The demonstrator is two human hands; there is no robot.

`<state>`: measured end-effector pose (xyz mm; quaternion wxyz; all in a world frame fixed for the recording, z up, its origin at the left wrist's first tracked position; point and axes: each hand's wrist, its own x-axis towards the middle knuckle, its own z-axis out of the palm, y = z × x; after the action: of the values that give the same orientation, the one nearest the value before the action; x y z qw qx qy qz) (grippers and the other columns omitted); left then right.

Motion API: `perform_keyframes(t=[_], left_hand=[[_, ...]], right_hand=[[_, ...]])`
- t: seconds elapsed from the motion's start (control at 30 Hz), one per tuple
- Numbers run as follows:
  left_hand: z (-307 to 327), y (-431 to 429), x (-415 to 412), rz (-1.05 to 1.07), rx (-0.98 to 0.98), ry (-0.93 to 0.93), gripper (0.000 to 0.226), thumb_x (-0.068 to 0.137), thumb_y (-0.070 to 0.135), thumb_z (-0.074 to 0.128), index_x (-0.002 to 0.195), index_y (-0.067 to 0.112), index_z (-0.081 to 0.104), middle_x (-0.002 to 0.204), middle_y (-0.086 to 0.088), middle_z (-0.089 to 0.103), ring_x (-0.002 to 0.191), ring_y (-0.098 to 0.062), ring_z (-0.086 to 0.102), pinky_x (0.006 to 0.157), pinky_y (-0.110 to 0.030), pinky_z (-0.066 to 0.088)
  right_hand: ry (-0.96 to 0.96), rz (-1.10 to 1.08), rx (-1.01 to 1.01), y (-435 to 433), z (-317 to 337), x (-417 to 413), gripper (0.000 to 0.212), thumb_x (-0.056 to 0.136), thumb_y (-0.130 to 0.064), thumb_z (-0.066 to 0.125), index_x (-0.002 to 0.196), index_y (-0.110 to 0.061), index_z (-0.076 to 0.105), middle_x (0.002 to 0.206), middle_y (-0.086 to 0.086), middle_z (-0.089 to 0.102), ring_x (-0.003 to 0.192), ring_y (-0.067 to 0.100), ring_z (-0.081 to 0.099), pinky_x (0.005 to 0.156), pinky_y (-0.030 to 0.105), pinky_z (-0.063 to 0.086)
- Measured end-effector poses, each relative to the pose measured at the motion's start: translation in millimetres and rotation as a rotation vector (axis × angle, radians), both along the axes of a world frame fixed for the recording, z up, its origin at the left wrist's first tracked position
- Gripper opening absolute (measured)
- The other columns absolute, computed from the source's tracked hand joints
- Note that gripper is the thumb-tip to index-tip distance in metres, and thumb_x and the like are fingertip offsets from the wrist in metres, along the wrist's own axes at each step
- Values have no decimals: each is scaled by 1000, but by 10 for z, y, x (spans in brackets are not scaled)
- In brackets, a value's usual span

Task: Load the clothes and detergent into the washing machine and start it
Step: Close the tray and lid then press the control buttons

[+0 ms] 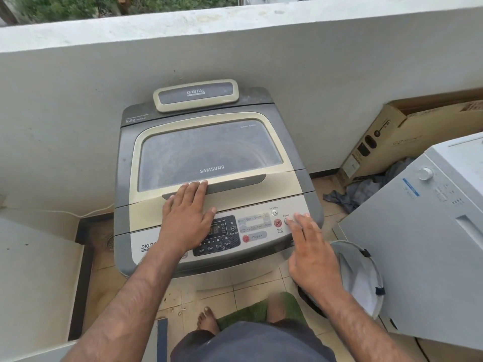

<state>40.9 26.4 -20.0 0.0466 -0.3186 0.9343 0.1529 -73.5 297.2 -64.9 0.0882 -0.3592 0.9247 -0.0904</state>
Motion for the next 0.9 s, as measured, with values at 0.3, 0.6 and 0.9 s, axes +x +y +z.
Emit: perform_keyframes(t=[0.3, 0.6, 0.9], left_hand=[[-8, 28, -9, 13, -3, -4, 68, 108, 51, 30, 167, 30, 3, 176, 3, 7, 162, -18, -1, 128, -43, 0], [-12, 53, -22, 18, -8, -14, 68, 108, 53, 26, 167, 30, 0, 176, 4, 4, 162, -17, -4, 129, -43, -2], [-14, 47, -22, 22, 3, -7, 68, 108, 52, 28, 167, 30, 2, 176, 4, 5, 162, -18, -4, 129, -43, -2]], right_hand=[[32, -13, 70, -60, -162, 46, 95, 65, -10, 70, 153, -11, 34, 161, 13, 35, 152, 36, 33, 88, 44, 59], [50, 12, 133, -45, -270, 29, 103, 63, -9, 70, 157, -10, 27, 164, 19, 29, 153, 41, 28, 85, 51, 57], [30, 36, 119, 1, -299, 34, 113, 63, -13, 69, 164, -7, 16, 172, 16, 15, 159, 38, 16, 85, 47, 55]])
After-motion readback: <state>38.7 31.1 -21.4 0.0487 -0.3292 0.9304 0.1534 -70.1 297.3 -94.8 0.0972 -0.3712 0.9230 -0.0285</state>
